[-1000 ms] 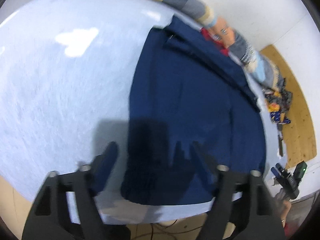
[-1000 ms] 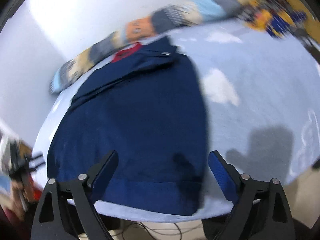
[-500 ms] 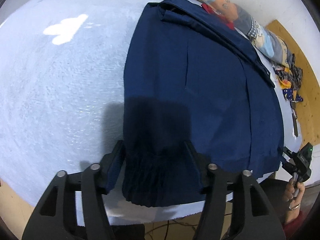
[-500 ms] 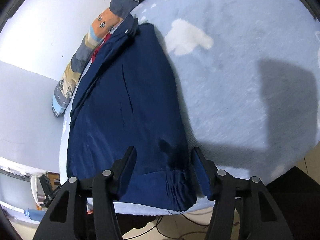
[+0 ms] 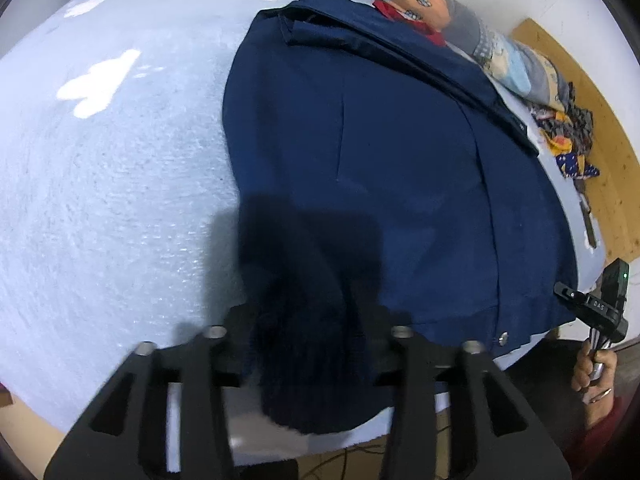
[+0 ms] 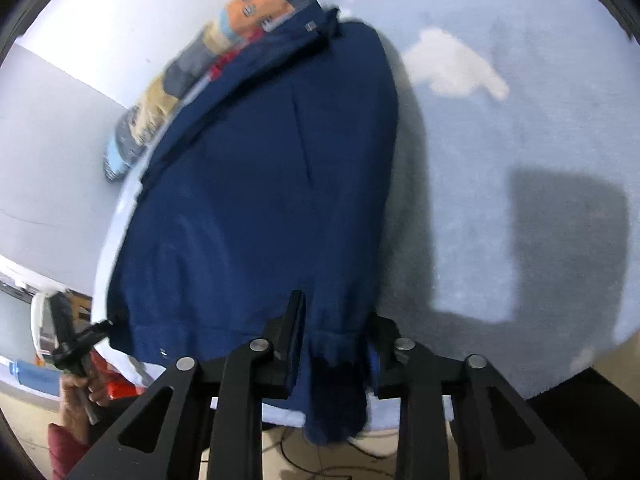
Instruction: Fold large clothes
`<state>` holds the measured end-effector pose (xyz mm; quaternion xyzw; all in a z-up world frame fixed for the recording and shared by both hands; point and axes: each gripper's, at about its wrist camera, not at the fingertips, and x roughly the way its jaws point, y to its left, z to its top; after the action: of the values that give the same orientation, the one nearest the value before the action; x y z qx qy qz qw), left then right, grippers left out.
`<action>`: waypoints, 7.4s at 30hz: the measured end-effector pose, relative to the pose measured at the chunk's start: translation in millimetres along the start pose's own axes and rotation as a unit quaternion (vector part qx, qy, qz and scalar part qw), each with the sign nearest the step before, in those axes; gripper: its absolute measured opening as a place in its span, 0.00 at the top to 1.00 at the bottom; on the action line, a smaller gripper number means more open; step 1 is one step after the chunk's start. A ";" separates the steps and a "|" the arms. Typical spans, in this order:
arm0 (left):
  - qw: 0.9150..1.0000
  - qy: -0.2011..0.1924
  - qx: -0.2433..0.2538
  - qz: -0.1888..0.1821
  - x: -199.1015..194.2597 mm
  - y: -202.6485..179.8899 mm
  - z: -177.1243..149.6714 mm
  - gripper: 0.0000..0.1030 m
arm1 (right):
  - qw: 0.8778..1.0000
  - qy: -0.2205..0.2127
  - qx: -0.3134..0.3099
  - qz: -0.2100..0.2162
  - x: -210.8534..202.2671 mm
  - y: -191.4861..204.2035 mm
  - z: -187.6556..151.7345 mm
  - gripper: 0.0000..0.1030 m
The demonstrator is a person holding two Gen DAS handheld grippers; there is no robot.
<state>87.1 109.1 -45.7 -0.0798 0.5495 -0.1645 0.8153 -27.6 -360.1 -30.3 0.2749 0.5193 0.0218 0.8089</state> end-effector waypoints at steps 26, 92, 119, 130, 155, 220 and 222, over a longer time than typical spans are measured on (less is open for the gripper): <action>0.988 -0.134 0.050 -0.049 -67.6 -36.3 -35.5 0.83 | 0.969 -0.098 0.014 0.228 -94.4 0.4 -10.9 0.88; 0.991 -0.100 -0.085 0.018 95.3 60.7 253.1 0.81 | 0.988 -0.079 0.133 -0.025 50.2 -21.3 291.7 0.87; 0.980 -0.069 -0.078 0.170 93.8 -35.6 192.3 0.26 | 0.996 -0.032 0.048 -0.074 93.3 97.7 228.0 0.60; 0.952 -0.205 0.031 0.223 62.0 -94.5 176.4 0.26 | 0.993 -0.046 -0.001 -0.111 100.7 119.8 228.0 0.51; 0.950 -0.207 0.048 0.230 62.8 -100.7 175.0 0.26 | 0.988 -0.069 -0.066 -0.118 99.3 156.4 223.3 0.49; 0.932 -0.233 -0.275 -0.023 66.2 48.0 195.1 0.84 | 0.964 -0.206 0.140 0.088 53.5 36.3 245.5 0.87; 0.937 -0.238 -0.257 -0.011 56.9 36.1 184.3 0.84 | 0.964 -0.210 0.129 0.097 36.6 39.0 236.3 0.87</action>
<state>283.0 113.2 -35.7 -0.3293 0.3617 -0.0030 0.8722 200.4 -415.0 30.8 0.4249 0.3066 -0.0252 0.8514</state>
